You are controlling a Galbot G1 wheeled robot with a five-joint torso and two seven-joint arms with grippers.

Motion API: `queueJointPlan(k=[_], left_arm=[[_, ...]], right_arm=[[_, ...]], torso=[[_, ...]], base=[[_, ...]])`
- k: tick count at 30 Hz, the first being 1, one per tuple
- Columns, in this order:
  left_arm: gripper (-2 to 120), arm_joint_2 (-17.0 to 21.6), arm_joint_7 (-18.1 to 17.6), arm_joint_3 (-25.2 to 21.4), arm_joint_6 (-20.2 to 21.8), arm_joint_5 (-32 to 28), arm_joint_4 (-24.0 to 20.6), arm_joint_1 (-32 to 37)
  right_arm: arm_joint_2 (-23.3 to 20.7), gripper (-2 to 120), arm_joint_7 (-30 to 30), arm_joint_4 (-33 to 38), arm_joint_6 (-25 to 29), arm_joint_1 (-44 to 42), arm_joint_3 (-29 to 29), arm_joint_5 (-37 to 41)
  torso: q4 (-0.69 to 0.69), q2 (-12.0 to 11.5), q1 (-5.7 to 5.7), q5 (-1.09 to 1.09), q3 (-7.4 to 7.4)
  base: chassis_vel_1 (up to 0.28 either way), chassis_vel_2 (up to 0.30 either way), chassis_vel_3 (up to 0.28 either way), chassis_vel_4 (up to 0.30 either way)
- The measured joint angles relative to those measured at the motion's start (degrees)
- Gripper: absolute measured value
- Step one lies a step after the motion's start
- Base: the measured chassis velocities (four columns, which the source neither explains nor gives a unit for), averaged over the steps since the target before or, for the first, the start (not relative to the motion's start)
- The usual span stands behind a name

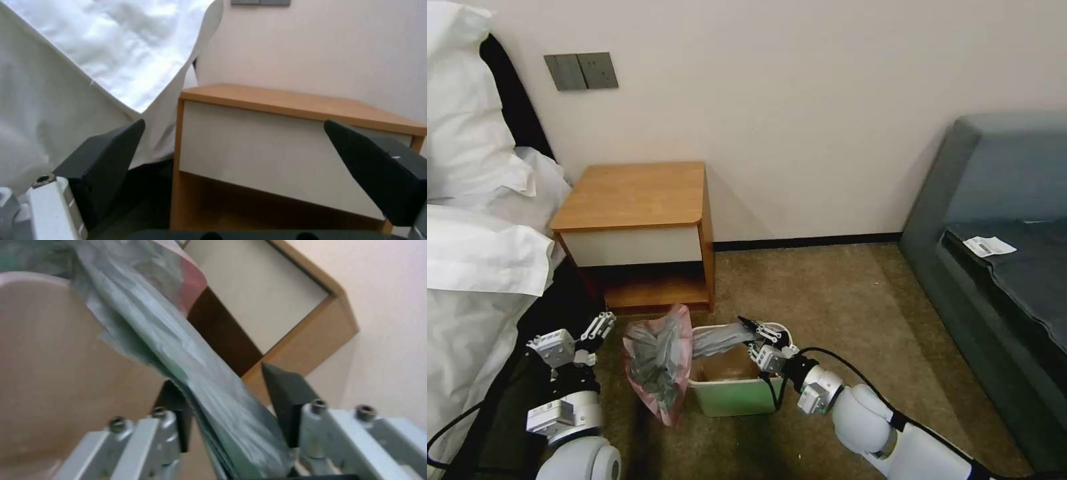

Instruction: Pick up the garbage bag from the table and place it over the trash can.

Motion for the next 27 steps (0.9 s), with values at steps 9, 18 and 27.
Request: queueJointPlan(k=[9,18,27], left_arm=[[100,-0.1,0.1,0.4,0.0,1.4,0.2,0.2],[100,-0.5,0.4,0.9,0.6,3.3,0.0,-0.4],[100,-0.4,0.8,0.9,0.7,3.8,-0.8,0.1]], right_arm=[[-6.4,74,-8.2,4.5,-5.9,2.4,0.7,10.7],[-10.4,100,-19.4,6.2,-10.7,5.6,4.6,18.7],[-11.6,100,-30.4,5.1,-10.5,7.9,7.6,24.2]], torso=[[0.01,0.0,0.00,0.01,0.00],[0.00,0.0,0.00,0.00,0.00],[0.00,0.0,0.00,0.00,0.00]], base=[[0.000,0.000,0.000,0.000],[0.000,0.000,0.000,0.000],[0.000,0.000,0.000,0.000]])
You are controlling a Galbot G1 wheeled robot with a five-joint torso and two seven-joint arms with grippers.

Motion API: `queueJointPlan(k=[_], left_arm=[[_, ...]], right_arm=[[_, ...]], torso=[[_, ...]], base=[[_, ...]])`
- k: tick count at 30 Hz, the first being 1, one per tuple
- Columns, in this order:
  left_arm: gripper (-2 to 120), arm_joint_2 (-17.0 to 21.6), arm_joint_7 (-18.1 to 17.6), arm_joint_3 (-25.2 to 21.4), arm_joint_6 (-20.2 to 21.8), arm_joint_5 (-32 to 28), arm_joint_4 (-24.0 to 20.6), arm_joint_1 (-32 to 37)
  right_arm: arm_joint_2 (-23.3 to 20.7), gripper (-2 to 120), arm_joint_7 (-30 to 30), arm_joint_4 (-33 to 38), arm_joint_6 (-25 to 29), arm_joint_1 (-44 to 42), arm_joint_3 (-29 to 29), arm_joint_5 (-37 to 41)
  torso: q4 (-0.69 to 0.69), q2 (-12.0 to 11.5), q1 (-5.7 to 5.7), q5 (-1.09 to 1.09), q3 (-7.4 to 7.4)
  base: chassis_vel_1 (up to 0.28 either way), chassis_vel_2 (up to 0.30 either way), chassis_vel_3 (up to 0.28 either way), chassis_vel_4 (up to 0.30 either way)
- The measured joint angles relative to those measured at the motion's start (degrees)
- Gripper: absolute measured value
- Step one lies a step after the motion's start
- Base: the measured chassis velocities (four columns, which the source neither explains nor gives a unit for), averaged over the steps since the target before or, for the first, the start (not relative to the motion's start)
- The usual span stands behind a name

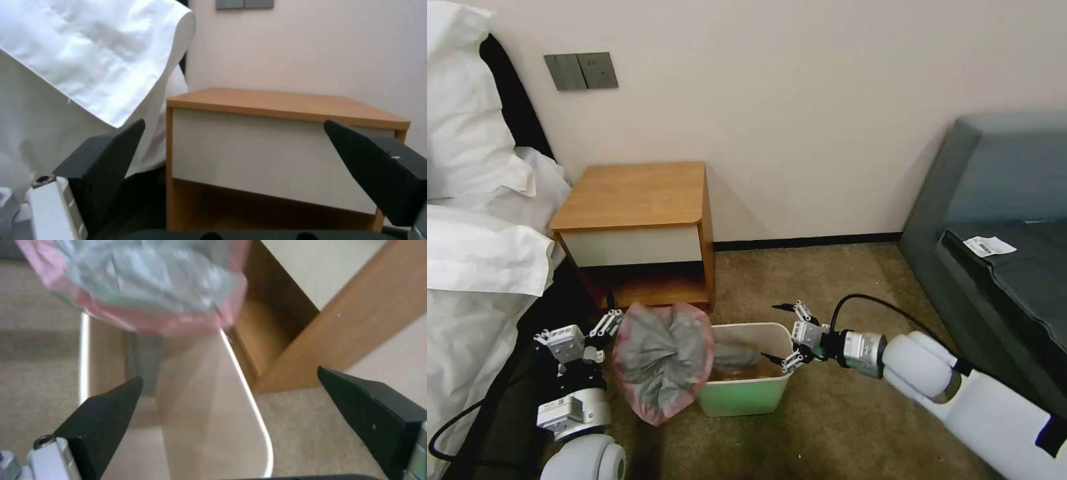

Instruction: Pick up the garbage bag from the table and place it over the trash can.

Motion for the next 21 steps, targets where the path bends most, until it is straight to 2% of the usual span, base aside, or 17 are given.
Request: queueJointPlan(k=[11,14,15,18,19,21], left_arm=[[100,-0.3,0.1,0.1,0.1,0.8,-1.3,0.4],[100,0.6,0.3,0.1,2.4,-2.8,-6.7,1.9],[100,0.6,0.3,0.1,2.4,-2.8,-6.7,1.9],[100,2.9,0.6,-0.1,8.2,-12.4,-17.3,5.3],[100,2.9,0.6,-0.1,8.2,-12.4,-17.3,5.3],[100,4.9,0.9,0.0,13.0,-19.4,-21.6,6.9]], right_arm=[[0.8,100,0.0,1.1,3.2,-2.2,3.0,2.6],[2.7,100,1.2,1.7,5.2,-4.5,6.7,2.5],[2.7,100,1.2,1.7,5.2,-4.5,6.7,2.5],[5.4,100,4.7,2.9,8.6,-8.5,11.3,2.5],[5.4,100,4.7,2.9,8.6,-8.5,11.3,2.5],[7.4,100,8.2,3.3,10.3,-10.3,12.7,1.9]], torso=[[0.00,0.0,0.00,-0.01,0.00],[0.00,0.0,0.00,-0.01,0.00],[0.00,0.0,0.00,-0.01,0.00],[0.00,0.0,0.00,0.00,0.00],[0.00,0.0,0.00,0.00,0.00],[0.00,0.0,0.00,0.03,-0.01]], base=[[0.000,0.000,0.000,0.000],[0.000,0.000,0.000,0.000],[0.000,0.000,0.000,0.000],[0.000,0.000,0.000,0.000],[0.000,0.000,0.000,0.000],[0.000,0.000,0.000,0.000]])
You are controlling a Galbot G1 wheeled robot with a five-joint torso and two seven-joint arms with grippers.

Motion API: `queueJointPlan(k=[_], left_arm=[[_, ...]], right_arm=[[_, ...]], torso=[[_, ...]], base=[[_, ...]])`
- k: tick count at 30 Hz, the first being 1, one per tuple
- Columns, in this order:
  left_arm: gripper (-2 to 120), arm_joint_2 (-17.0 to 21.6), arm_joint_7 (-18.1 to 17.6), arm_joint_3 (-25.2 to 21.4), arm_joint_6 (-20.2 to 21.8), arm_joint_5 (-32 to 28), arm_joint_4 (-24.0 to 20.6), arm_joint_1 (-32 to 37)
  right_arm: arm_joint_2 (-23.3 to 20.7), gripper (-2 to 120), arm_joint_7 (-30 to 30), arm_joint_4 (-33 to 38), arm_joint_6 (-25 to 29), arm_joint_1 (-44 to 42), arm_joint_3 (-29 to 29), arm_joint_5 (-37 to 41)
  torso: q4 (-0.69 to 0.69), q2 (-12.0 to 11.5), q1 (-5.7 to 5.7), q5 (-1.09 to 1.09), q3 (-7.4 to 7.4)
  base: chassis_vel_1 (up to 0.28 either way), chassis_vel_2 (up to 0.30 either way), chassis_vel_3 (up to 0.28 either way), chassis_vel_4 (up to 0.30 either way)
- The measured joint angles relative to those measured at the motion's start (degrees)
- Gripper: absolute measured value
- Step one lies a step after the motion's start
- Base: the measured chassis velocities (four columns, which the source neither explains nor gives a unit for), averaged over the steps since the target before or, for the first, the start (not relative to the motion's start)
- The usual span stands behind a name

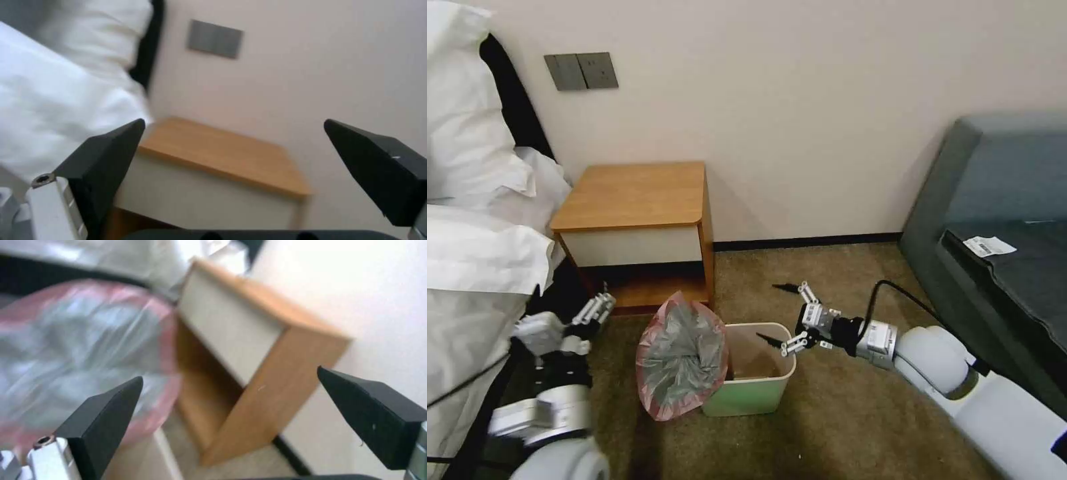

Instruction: Pick up the garbage bag from the table and place it over the trash can.

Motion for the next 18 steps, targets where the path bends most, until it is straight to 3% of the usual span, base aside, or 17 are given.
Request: queueJointPlan(k=[1,2,3,4,6,11,14,15,18], left_arm=[[100,1.5,0.0,0.4,3.8,-4.4,-0.6,0.8],[100,1.5,0.0,0.4,3.8,-4.4,-0.6,0.8],[100,2.9,0.0,0.7,6.9,-7.4,-0.8,1.3],[99,5.3,0.2,1.2,10.6,-11.3,-0.9,1.5],[99,9.4,0.8,1.6,13.6,-13.9,-0.9,0.9],[99,14.2,-0.7,2.1,15.0,-12.3,-0.9,0.7],[97,16.2,-2.2,2.3,23.5,-15.7,-0.8,0.7],[97,16.2,-2.2,2.3,23.5,-15.7,-0.8,0.7],[96,16.1,0.6,2.4,32.0,-23.6,-0.7,-1.0]], right_arm=[[1.3,100,3.1,0.1,0.8,-0.8,0.1,-0.4],[1.3,100,3.1,0.1,0.8,-0.8,0.1,-0.4],[2.3,100,5.6,0.1,1.1,-1.2,0.1,-0.7],[3.8,100,9.3,0.0,1.4,-1.5,0.1,-0.9],[5.7,100,12.9,-0.3,1.5,-1.8,0.1,-1.1],[7.6,100,13.6,-0.8,2.0,-2.3,1.0,-1.5],[9.2,100,13.4,-2.0,2.8,-3.0,1.3,-2.6],[9.2,100,13.4,-2.0,2.8,-3.0,1.3,-2.6],[10.9,100,13.2,-3.0,3.6,-3.2,1.1,-4.0]], torso=[[0.00,0.0,0.00,-0.01,0.01],[0.00,0.0,0.00,-0.01,0.01],[0.01,0.0,0.00,-0.05,0.01],[0.01,0.0,0.00,-0.05,0.01],[0.00,0.0,0.00,-0.05,0.01],[0.00,0.0,0.00,-0.05,0.01],[0.00,0.0,0.00,-0.04,0.01],[0.00,0.0,0.00,-0.04,0.01],[0.00,0.0,0.00,-0.04,0.01]], base=[[0.000,0.000,0.000,0.000],[0.000,0.000,0.000,0.000],[0.000,0.000,0.000,0.000],[0.000,0.000,0.000,0.000],[0.000,0.000,0.000,0.000],[0.000,0.000,0.000,0.000],[0.000,0.000,0.000,0.000],[0.000,0.000,0.000,0.000],[0.000,0.000,0.000,0.000]])
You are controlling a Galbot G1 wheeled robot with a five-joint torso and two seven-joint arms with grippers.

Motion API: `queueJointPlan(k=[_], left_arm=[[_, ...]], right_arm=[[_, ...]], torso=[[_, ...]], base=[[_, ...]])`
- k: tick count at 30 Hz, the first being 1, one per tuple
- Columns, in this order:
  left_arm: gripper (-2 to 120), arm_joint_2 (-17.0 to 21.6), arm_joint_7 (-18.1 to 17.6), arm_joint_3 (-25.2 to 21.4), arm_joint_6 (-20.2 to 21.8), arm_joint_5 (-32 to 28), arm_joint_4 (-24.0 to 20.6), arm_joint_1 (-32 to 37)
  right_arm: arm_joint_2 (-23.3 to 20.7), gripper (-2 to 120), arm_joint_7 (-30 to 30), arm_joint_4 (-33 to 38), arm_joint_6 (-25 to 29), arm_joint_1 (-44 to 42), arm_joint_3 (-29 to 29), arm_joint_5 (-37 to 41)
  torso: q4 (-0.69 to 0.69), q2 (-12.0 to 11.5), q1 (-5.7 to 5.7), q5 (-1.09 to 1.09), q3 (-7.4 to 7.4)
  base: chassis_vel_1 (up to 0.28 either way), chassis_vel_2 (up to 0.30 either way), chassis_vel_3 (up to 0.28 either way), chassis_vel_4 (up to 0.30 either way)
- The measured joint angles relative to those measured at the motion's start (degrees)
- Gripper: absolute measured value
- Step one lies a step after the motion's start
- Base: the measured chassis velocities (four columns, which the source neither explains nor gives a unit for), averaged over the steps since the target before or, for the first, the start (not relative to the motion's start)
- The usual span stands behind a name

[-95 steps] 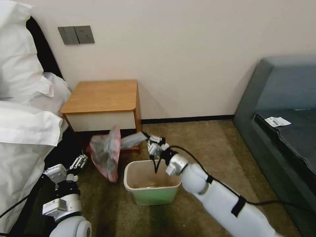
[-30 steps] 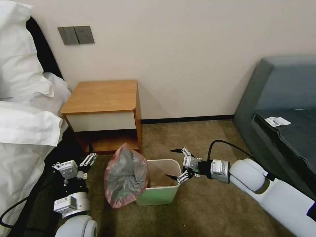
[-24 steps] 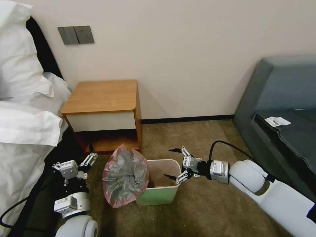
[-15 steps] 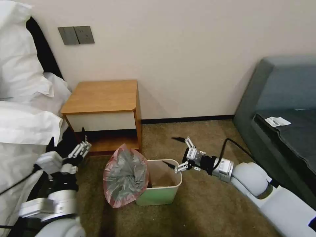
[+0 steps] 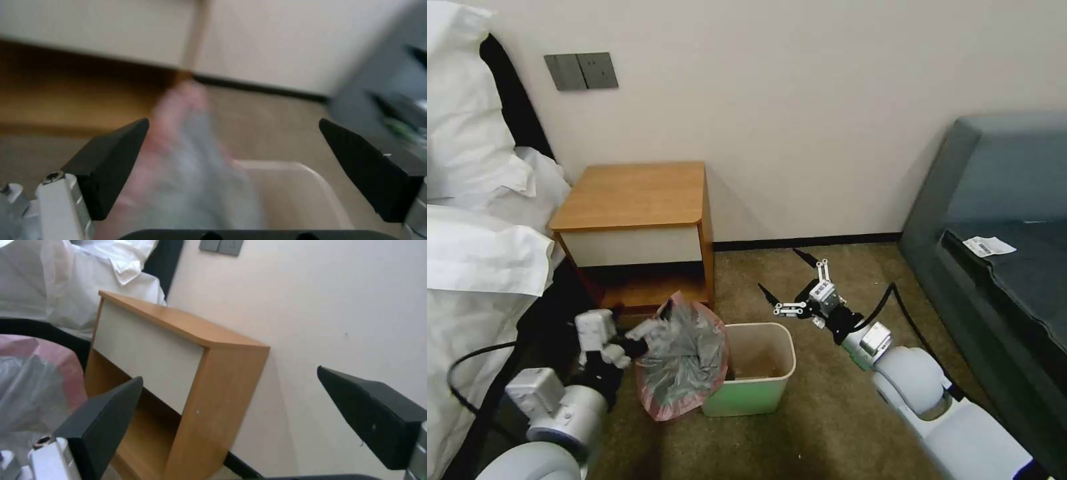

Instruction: Pick up the garbage bag from the table and place it over the trash can.

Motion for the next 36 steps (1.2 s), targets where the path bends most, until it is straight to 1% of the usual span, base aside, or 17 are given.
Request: queueJointPlan(k=[1,2,4,6,8,10,11,13,17,23,27,28,34,36], left_arm=[[98,-0.3,1.2,0.5,2.2,-2.4,0.0,-0.6],[98,-0.3,1.2,0.5,2.2,-2.4,0.0,-0.6],[99,-0.7,2.8,1.7,4.3,-4.4,0.1,-1.0],[100,-1.2,3.5,3.4,4.9,-4.8,0.6,-0.8],[100,-1.5,3.5,3.9,4.9,-4.8,1.0,-0.7],[100,-2.2,3.4,4.9,4.3,-3.0,2.9,-0.7],[100,-2.2,3.4,4.9,4.3,-3.0,2.9,-0.7],[100,-2.8,3.2,5.3,2.9,-0.2,4.8,-0.8],[100,-3.9,3.1,5.5,1.5,2.0,6.0,-0.8],[100,-5.0,3.0,5.6,0.2,5.3,6.5,-0.7],[100,-5.6,2.9,5.5,-1.0,7.6,8.3,-1.2],[100,-5.9,2.7,5.4,-1.7,8.6,9.3,-1.5],[100,-6.7,0.6,5.3,-3.4,10.3,11.7,-2.0],[100,-6.9,0.3,5.3,-3.5,10.4,11.9,-2.0]], right_arm=[[0.5,100,-0.1,-0.1,0.1,0.0,-0.3,-0.4],[0.5,100,-0.1,-0.1,0.1,0.0,-0.3,-0.4],[0.8,100,-0.3,-0.2,0.1,-0.1,-0.6,-1.0],[1.0,100,-0.7,-0.4,0.3,-0.2,-0.6,-1.3],[1.1,100,-0.8,-0.6,0.4,-0.3,-0.6,-1.4],[1.6,100,-0.9,-1.2,0.8,-0.5,-0.5,-1.8],[1.6,100,-0.9,-1.2,0.8,-0.5,-0.5,-1.8],[2.2,100,-1.2,-1.4,1.2,-1.1,-0.5,-2.2],[2.5,100,-1.9,-1.8,1.7,-2.0,-0.3,-2.5],[2.5,100,-2.5,-2.2,2.0,-2.3,0.1,-2.7],[2.9,100,-2.7,-2.2,2.1,-2.7,0.4,-2.7],[3.0,100,-2.8,-2.3,2.2,-3.1,0.6,-2.7],[3.2,100,-3.3,-3.1,3.0,-3.9,1.4,-2.9],[3.3,100,-3.4,-3.3,3.2,-4.0,1.5,-2.9]], torso=[[0.00,0.0,0.00,0.01,0.00],[0.00,0.0,0.00,0.01,0.00],[0.00,0.0,0.00,0.00,0.00],[0.00,0.0,0.00,0.01,0.00],[0.00,0.0,0.00,0.01,0.00],[0.01,0.0,0.00,0.00,0.00],[0.01,0.0,0.00,0.00,0.00],[0.01,0.0,0.00,0.01,0.00],[0.00,0.0,0.00,0.01,0.00],[0.01,0.0,0.00,0.01,0.00],[0.01,0.0,0.00,0.01,0.00],[0.01,0.0,0.00,0.00,0.00],[0.00,0.0,0.00,0.00,0.00],[0.00,0.0,0.00,0.00,0.00]], base=[[0.000,0.000,0.000,0.000],[0.000,0.000,0.000,0.000],[0.000,0.000,0.000,0.000],[0.000,0.000,0.000,0.000],[0.000,0.000,0.000,0.000],[0.000,0.000,0.000,0.000],[0.000,0.000,0.000,0.000],[0.000,0.000,0.000,0.000],[0.000,0.000,0.000,0.000],[0.000,0.000,0.000,0.000],[0.000,0.000,0.000,0.000],[0.000,0.000,0.000,0.000],[0.000,0.000,0.000,0.000],[0.000,0.000,0.000,0.000]])
